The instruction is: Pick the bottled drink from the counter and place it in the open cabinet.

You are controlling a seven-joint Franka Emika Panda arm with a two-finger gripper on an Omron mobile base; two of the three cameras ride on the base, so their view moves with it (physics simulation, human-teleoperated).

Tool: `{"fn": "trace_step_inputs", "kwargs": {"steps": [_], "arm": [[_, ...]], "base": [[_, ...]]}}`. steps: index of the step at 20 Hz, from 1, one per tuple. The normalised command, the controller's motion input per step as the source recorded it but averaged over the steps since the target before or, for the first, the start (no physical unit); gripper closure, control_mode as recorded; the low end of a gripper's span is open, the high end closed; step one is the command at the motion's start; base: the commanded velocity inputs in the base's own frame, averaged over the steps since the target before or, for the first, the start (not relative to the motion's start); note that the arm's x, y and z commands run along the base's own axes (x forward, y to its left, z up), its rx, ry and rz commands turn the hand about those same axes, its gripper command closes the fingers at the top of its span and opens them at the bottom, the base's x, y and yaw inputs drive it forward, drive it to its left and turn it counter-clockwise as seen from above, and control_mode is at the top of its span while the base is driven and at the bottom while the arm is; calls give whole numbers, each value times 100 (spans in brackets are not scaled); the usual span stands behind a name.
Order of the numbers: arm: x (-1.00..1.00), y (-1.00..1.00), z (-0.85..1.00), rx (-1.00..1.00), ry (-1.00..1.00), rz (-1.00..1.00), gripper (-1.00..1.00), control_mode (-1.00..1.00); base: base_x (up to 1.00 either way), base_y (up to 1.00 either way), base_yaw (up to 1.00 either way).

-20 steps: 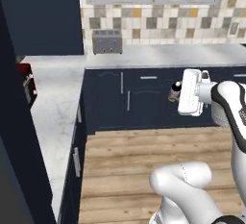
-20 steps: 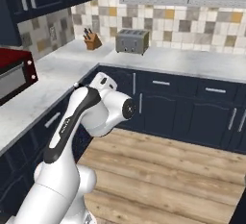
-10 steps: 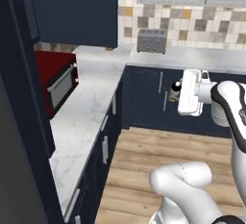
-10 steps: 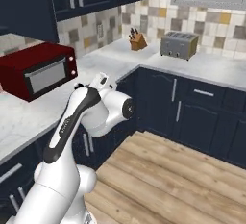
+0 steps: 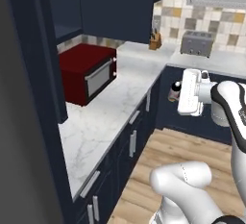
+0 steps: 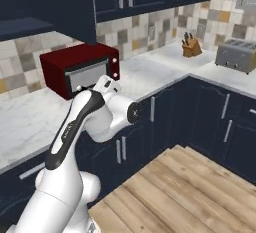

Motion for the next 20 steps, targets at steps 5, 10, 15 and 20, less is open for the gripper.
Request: {"fn": "trace_step_inputs", "kwargs": {"steps": [5,10,15,20], "arm": [[0,0,0,0,0,0,100,100],[0,0,0,0,0,0,100,100],[0,0,0,0,0,0,100,100],[0,0,0,0,0,0,100,100]], "base": [[-8,0,42],[-7,-1,36],[-4,-1,32],[0,0,35]]}}
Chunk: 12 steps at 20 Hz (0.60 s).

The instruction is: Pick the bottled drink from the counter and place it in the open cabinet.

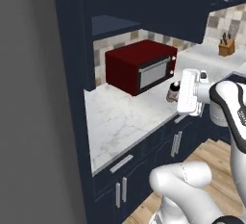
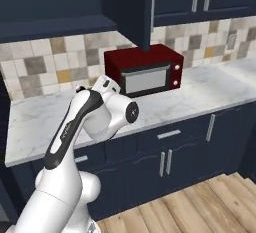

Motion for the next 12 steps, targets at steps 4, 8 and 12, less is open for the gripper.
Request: {"fn": "trace_step_inputs", "kwargs": {"steps": [4,8,12], "arm": [[0,0,0,0,0,0,100,100],[0,0,0,0,0,0,100,100],[0,0,0,0,0,0,100,100]], "base": [[-1,0,34],[-5,-12,29],[-5,-28,22]]}}
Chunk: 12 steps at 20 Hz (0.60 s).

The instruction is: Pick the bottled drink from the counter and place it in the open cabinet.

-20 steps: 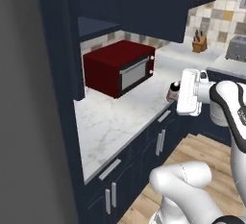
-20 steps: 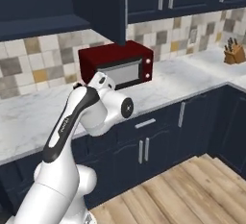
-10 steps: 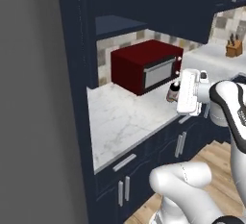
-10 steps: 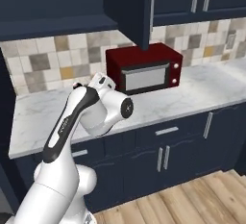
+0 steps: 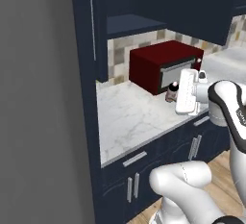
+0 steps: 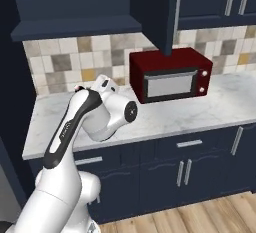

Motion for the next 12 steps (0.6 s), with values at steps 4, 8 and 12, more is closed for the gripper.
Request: {"fn": "trace_step_inputs", "kwargs": {"steps": [4,8,12], "arm": [[0,0,0,0,0,0,100,100],[0,0,0,0,0,0,100,100],[0,0,0,0,0,0,100,100]], "base": [[0,-42,18],[0,-53,16],[0,-56,16]]}}
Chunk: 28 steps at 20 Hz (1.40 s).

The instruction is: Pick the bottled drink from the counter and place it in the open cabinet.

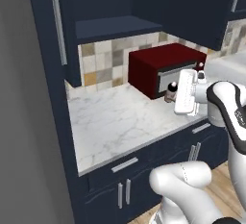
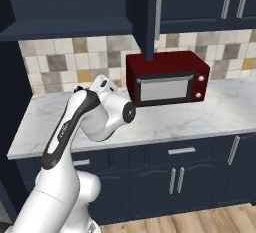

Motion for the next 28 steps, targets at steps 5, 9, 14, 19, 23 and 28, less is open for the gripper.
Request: {"fn": "trace_step_inputs", "kwargs": {"steps": [5,9,14,19,23,28], "arm": [[0,0,0,0,0,0,100,100],[0,0,0,0,0,0,100,100],[0,0,0,0,0,0,100,100],[0,0,0,0,0,0,100,100],[0,0,0,0,0,0,100,100],[0,0,0,0,0,0,100,100]], "base": [[0,-36,16],[0,-10,20],[0,0,27],[0,-1,31],[0,-6,33],[0,-10,35]]}}
